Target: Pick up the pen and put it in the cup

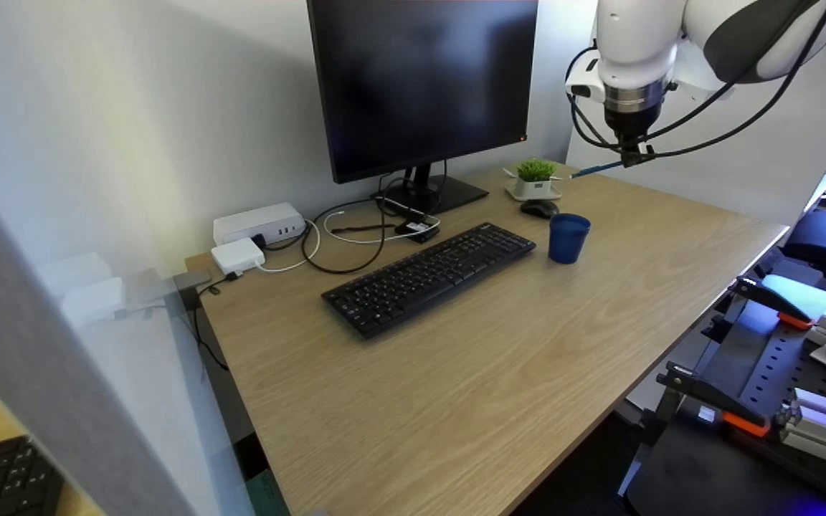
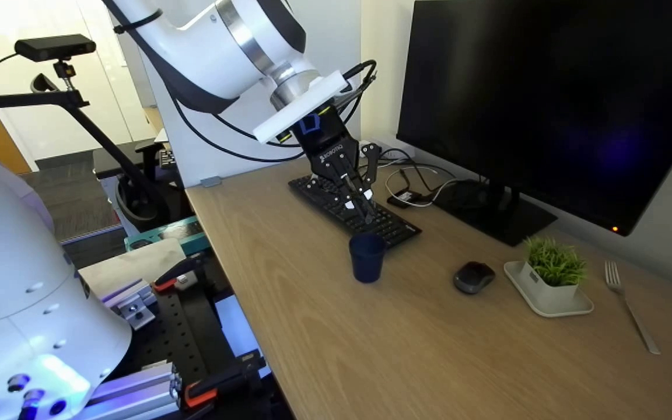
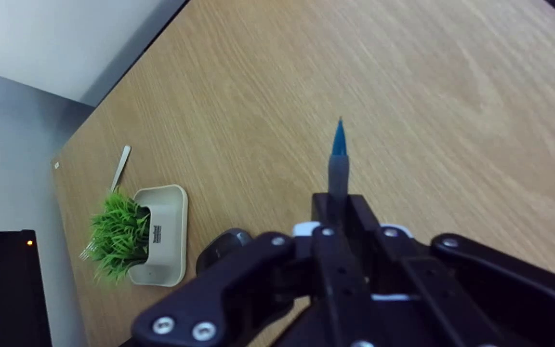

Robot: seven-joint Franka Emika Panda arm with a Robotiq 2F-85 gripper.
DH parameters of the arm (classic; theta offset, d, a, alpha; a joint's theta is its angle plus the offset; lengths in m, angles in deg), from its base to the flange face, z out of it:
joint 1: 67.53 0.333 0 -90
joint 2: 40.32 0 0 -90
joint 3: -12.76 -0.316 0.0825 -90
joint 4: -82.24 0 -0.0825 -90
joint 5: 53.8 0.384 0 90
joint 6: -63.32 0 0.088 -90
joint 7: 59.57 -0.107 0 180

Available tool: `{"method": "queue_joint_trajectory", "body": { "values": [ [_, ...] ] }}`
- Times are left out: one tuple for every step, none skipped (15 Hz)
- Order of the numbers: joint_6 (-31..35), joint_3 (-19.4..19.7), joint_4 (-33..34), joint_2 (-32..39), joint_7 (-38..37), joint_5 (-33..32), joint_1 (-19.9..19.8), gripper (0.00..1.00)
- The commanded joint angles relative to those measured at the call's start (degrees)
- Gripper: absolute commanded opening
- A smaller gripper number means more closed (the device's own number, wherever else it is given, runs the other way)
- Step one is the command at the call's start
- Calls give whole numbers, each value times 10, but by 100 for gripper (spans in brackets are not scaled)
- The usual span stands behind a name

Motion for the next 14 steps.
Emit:
{"method": "queue_joint_trajectory", "body": {
  "values": [
    [-62,-17,-3,9,21,-7,9,3],
    [-74,-20,-4,13,26,-6,12,3],
    [-84,-23,-3,19,29,-6,15,3],
    [-92,-25,-3,25,32,-7,18,3],
    [-100,-27,-1,32,35,-9,20,3],
    [-103,-29,0,39,38,-10,21,3],
    [-109,-30,2,48,39,-12,22,3],
    [-112,-30,4,56,41,-15,22,3],
    [-114,-30,5,63,43,-17,22,3],
    [-115,-29,7,71,46,-20,22,3],
    [-116,-29,10,78,47,-26,21,3],
    [-117,-29,14,85,48,-33,21,3],
    [-118,-28,19,92,47,-42,21,3],
    [-119,-28,26,100,48,-50,20,3]
  ]
}}
